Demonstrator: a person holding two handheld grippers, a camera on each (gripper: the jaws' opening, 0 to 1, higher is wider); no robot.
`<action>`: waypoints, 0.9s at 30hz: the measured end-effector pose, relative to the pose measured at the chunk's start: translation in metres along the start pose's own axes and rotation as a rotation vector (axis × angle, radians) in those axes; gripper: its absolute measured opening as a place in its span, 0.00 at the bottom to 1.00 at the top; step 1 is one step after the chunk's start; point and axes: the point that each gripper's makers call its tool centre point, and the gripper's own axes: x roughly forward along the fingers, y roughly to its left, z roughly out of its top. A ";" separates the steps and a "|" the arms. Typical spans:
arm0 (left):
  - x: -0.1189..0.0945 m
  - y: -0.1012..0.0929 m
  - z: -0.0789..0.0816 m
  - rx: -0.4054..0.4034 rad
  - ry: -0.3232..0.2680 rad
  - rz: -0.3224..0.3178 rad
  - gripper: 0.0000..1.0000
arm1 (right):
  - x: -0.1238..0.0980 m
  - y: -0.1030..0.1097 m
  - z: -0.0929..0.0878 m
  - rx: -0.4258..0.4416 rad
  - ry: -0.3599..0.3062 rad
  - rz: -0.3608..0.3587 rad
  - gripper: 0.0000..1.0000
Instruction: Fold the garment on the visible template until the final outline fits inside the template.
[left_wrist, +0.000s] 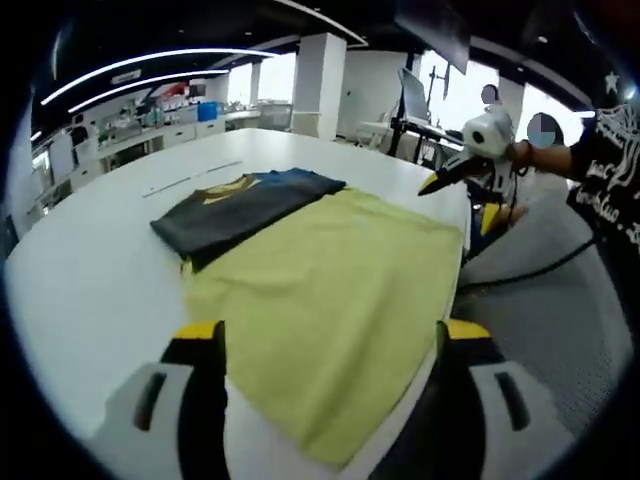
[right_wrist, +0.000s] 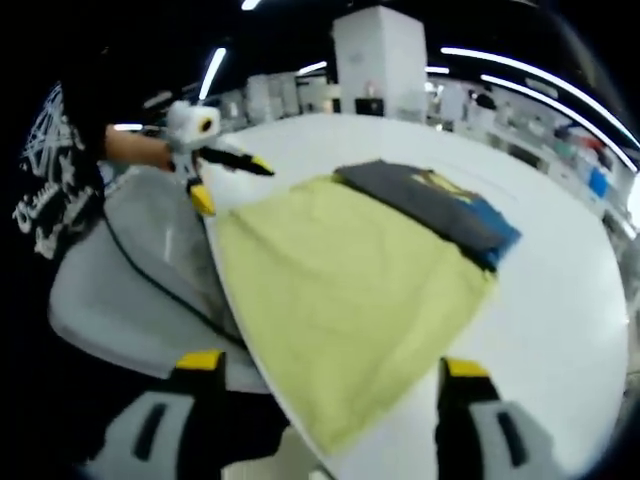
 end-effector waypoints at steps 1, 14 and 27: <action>0.000 -0.001 -0.001 -0.003 0.001 -0.001 0.80 | 0.001 0.001 -0.003 -0.007 0.007 0.001 0.83; 0.000 -0.012 -0.040 0.066 0.109 -0.045 0.61 | 0.006 -0.004 -0.019 -0.053 0.023 -0.033 0.61; 0.002 -0.005 -0.052 0.133 0.160 -0.021 0.52 | 0.014 -0.014 -0.033 -0.180 0.107 -0.049 0.55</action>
